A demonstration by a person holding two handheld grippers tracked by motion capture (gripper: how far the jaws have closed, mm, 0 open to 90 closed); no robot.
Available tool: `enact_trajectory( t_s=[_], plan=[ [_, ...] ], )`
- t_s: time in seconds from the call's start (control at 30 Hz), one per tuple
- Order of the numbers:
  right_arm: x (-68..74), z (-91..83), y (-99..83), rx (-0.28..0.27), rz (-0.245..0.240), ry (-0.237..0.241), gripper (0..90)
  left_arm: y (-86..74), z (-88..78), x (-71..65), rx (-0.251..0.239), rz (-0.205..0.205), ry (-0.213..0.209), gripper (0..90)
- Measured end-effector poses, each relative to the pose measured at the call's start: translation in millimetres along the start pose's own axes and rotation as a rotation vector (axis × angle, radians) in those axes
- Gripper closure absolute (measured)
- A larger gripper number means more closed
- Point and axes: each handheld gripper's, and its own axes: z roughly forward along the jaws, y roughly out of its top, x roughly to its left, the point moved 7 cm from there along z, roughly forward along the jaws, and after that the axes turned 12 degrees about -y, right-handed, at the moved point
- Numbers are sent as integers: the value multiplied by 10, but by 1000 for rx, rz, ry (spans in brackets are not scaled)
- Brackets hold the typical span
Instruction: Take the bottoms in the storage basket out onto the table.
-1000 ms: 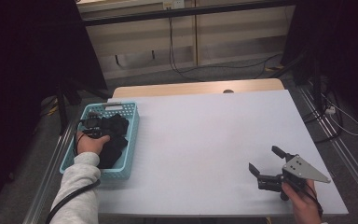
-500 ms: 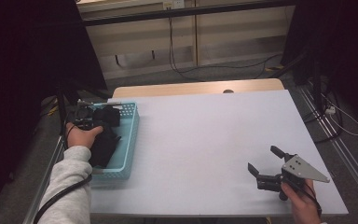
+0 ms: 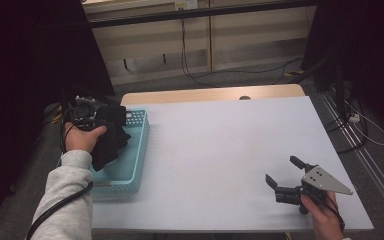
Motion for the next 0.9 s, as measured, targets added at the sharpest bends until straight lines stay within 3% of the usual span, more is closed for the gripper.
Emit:
enact_trajectory(
  t_s=[0.27, 0.67, 0.9],
  plan=[
    [-7, 7, 11, -6, 7, -2, 0, 109, -90, -132, -41, 18, -19, 653],
    [-8, 0, 24, -14, 3, -7, 0, 235, -140, -509, -69, 75, -105, 653],
    [21, 14, 10, -6, 4, -1, 0, 324, -185, -681, -114, 79, -147, 652]
  ],
)
